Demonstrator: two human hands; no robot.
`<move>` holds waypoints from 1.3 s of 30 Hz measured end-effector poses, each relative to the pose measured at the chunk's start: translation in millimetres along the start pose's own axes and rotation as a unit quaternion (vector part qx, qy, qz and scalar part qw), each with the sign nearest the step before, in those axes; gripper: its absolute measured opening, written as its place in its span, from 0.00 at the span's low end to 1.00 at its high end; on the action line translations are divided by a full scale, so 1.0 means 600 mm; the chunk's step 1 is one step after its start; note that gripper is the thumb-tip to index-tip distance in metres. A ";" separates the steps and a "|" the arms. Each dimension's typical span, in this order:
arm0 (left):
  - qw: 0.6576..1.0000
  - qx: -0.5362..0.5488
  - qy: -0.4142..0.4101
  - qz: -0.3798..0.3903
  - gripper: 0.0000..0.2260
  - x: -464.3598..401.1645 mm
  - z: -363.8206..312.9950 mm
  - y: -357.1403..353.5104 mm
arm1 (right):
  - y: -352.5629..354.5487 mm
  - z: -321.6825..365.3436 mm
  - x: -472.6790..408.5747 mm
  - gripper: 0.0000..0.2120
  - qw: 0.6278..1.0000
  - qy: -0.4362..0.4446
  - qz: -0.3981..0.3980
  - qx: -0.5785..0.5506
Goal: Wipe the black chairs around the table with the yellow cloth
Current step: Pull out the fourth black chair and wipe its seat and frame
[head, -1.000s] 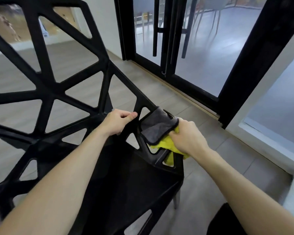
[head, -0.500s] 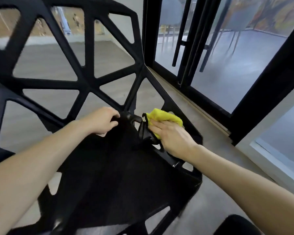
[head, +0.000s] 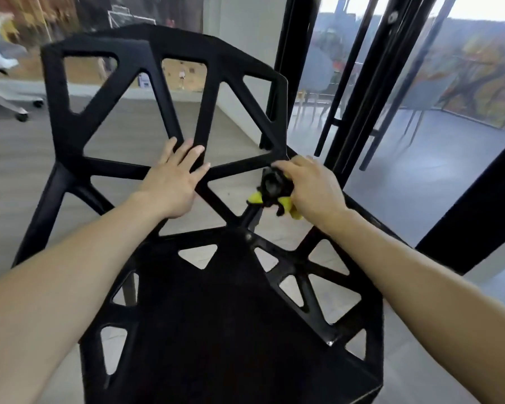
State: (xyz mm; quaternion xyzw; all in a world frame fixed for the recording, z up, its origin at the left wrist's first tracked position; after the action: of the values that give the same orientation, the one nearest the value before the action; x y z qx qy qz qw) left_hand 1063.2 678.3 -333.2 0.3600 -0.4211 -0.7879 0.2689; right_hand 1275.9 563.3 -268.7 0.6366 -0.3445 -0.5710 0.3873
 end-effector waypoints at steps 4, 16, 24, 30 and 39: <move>0.999 -0.036 0.022 0.006 0.36 0.006 -0.001 -0.014 | -0.030 -0.019 -0.064 0.19 0.996 -0.029 -0.064 0.055; 0.991 0.074 0.107 -0.040 0.38 -0.002 -0.012 -0.028 | -0.109 0.037 -0.037 0.04 0.981 0.094 -0.028 0.168; 0.987 0.089 0.109 -0.078 0.38 0.005 -0.012 -0.031 | -0.082 0.038 -0.068 0.08 0.975 0.107 0.017 0.192; 0.987 0.097 0.103 -0.074 0.40 0.006 -0.007 -0.028 | -0.177 0.068 0.002 0.14 0.991 0.074 0.079 0.083; 0.989 0.096 0.106 -0.040 0.44 0.011 -0.013 -0.015 | 0.033 -0.003 -0.141 0.29 0.985 0.027 -0.164 0.051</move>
State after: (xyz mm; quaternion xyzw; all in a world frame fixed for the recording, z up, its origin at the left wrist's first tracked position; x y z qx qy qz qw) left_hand 1064.3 674.6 -346.2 0.4821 -0.4492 -0.7112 0.2449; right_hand 1268.4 628.8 -212.3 0.7185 -0.2534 -0.5910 0.2651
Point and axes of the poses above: each hand's wrist, its own x-axis away from the middle knuckle, its own y-axis out of the back of the hand, z = x × y, the point moved 10 cm from there along -x, towards the middle knuckle
